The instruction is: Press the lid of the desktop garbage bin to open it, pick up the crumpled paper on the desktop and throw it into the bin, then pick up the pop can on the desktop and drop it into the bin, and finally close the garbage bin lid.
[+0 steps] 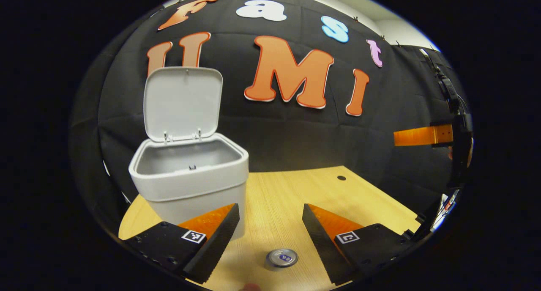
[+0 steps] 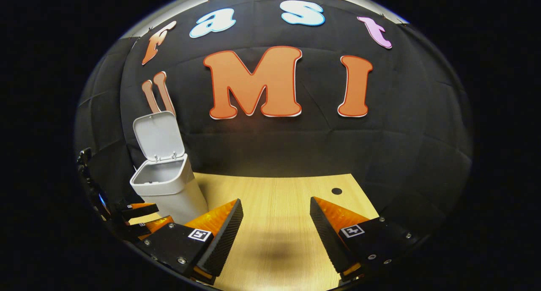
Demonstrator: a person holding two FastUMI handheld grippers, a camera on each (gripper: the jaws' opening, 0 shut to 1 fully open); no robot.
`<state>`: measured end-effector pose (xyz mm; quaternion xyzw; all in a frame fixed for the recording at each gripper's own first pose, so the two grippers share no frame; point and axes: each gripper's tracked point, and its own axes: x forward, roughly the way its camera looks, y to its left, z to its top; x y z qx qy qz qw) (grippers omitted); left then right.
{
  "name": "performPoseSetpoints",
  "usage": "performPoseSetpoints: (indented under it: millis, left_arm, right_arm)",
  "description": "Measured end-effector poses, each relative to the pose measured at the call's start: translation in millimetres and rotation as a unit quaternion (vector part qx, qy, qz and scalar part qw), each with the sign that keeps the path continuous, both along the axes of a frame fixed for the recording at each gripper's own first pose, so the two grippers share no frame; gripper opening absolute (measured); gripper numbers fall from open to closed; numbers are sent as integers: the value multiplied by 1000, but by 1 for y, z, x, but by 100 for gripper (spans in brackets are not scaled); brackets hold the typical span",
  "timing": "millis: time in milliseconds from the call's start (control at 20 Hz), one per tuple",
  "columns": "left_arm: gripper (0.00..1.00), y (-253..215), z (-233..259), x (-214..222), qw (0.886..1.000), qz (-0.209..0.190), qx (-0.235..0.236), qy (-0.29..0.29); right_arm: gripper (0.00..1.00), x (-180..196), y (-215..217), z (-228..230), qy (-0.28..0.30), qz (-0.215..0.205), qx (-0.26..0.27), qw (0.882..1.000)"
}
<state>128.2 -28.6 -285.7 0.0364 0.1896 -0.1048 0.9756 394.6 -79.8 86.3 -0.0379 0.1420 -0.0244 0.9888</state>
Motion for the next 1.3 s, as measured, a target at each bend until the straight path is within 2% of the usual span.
performPoseSetpoints:
  millis: [400,650,850,1050,1300]
  left_arm:
    - [96,-17,-77,-12,997,-13,35,69]
    - [97,-12,-123,-27,988,-5,63,139]
    - [98,-7,-145,-25,984,4,52,173]
    - [98,-7,-165,-26,978,-2,61,198]
    - [98,-2,-190,-24,966,8,68,247]
  right_arm:
    - [95,2,-13,-48,55,0,7,998]
    - [95,6,-21,-68,76,-6,16,997]
    - [95,10,-28,-75,84,-9,22,996]
    - [95,15,-31,-84,97,-11,29,995]
    - [95,18,-36,-92,107,-15,41,993]
